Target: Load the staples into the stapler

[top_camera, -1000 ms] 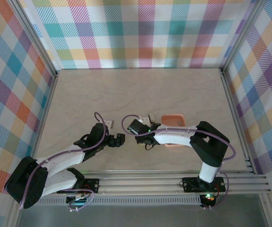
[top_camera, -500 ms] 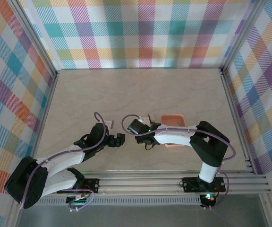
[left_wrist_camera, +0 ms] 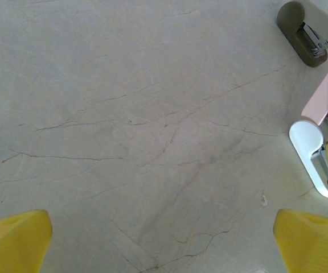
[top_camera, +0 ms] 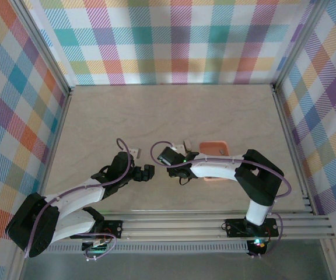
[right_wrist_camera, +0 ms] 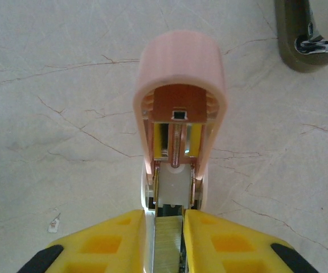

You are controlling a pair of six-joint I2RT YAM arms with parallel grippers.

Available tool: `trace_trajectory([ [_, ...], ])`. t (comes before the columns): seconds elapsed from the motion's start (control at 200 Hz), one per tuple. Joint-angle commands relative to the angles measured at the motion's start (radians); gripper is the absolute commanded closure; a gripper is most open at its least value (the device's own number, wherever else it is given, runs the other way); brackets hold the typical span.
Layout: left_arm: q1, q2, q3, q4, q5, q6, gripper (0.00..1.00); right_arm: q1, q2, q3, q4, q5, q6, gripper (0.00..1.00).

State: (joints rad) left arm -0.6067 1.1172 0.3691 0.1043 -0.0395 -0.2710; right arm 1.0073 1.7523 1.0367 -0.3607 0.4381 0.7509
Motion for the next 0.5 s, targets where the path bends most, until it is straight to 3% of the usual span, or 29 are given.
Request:
trace_trajectory([
  [0.0,-0.011,-0.008,0.013,-0.008,-0.003,0.014,0.0,-0.013,-0.058,-0.022,-0.012,-0.001,0.001,0.73],
  [0.255,-0.011,0.002,0.021,0.006,0.017,0.013,0.0,-0.039,-0.124,-0.038,-0.055,-0.101,0.018,0.73],
  [0.495,-0.011,0.006,0.025,0.01,0.02,0.012,0.0,-0.047,-0.046,0.025,-0.102,-0.165,-0.008,0.75],
])
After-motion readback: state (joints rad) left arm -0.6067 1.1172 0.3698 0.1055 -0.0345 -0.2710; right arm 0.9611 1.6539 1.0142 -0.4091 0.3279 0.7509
